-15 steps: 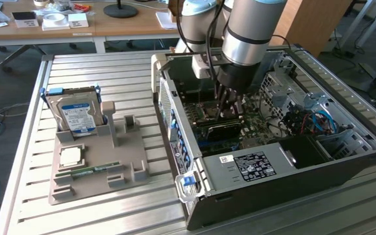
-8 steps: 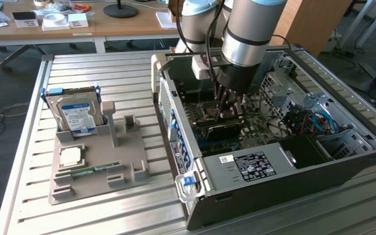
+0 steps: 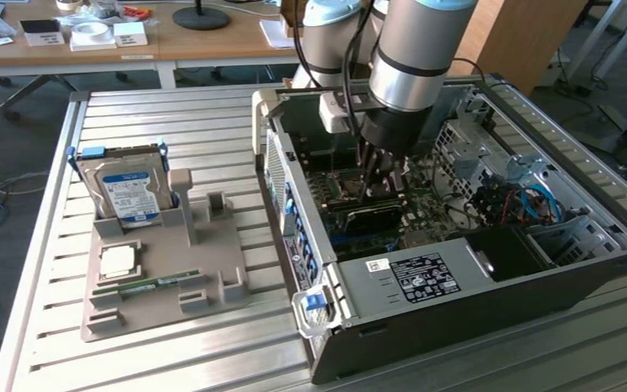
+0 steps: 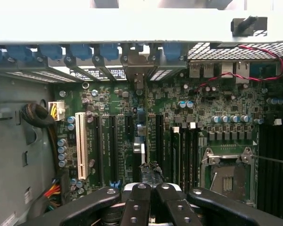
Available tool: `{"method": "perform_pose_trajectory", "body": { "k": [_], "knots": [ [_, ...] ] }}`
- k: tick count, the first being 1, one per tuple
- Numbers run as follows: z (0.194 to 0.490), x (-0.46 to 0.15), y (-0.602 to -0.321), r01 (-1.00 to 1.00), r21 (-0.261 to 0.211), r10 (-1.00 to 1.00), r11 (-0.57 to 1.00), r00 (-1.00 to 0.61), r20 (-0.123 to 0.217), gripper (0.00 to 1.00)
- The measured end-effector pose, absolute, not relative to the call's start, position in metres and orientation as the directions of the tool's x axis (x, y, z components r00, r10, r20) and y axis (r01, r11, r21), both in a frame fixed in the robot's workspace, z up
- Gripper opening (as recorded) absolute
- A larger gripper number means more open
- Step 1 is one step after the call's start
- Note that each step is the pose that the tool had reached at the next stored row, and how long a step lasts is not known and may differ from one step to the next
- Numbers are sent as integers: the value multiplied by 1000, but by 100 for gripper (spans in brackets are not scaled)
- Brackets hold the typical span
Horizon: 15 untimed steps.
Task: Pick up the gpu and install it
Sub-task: 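Press down on the gpu until it lock into place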
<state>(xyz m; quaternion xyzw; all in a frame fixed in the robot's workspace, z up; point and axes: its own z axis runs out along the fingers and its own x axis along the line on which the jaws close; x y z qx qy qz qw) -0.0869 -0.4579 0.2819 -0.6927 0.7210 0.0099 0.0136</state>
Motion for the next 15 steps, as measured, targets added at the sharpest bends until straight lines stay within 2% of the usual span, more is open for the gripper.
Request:
{"method": "perform_pose_trajectory", "body": {
  "k": [15],
  "knots": [
    [279, -87, -458, -999, -5, -999, 40, -40, -33, 11]
  ]
}}
